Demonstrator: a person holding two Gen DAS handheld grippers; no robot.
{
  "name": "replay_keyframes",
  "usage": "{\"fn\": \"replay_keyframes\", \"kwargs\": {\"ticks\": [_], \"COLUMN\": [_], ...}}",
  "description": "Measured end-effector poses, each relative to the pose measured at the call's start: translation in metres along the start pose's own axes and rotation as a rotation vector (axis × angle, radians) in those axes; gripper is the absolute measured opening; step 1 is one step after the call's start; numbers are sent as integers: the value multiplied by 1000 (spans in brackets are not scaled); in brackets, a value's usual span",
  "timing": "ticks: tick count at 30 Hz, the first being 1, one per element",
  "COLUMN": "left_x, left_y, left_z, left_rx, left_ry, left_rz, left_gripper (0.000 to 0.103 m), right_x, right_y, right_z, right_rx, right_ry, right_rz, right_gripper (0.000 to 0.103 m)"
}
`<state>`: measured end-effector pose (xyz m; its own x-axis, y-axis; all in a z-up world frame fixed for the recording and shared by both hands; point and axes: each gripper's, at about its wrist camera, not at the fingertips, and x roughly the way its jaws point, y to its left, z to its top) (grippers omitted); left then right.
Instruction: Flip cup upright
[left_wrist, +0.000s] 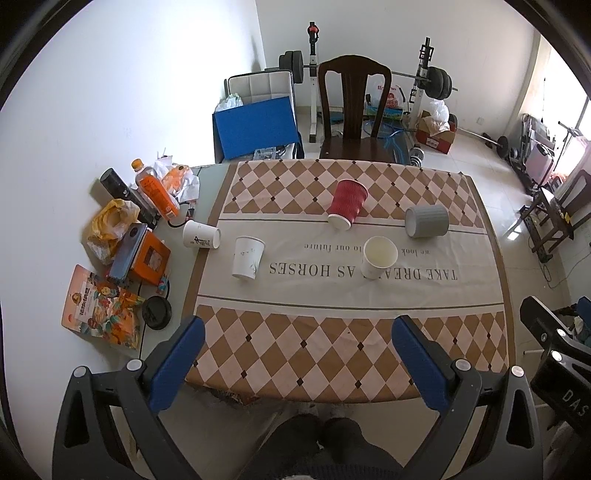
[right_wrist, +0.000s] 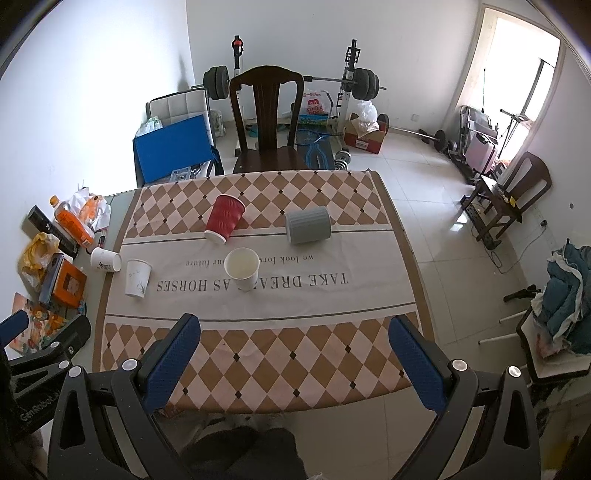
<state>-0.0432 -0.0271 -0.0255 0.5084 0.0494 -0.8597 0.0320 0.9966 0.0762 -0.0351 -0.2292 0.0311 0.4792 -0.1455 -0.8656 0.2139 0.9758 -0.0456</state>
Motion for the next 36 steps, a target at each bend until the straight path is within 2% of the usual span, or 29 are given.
{"fn": "replay_keyframes", "kwargs": {"ticks": [36], "left_x": [1], "left_y": [1], "left_z": [1], "left_rx": [2], "left_ry": [2], "left_rz": [-1], "left_gripper": [103], "right_x": [0], "right_y": [4], "right_z": [5], "right_rx": [-2], "right_ry": [1], "right_rz": [2], "right_gripper": [103]}}
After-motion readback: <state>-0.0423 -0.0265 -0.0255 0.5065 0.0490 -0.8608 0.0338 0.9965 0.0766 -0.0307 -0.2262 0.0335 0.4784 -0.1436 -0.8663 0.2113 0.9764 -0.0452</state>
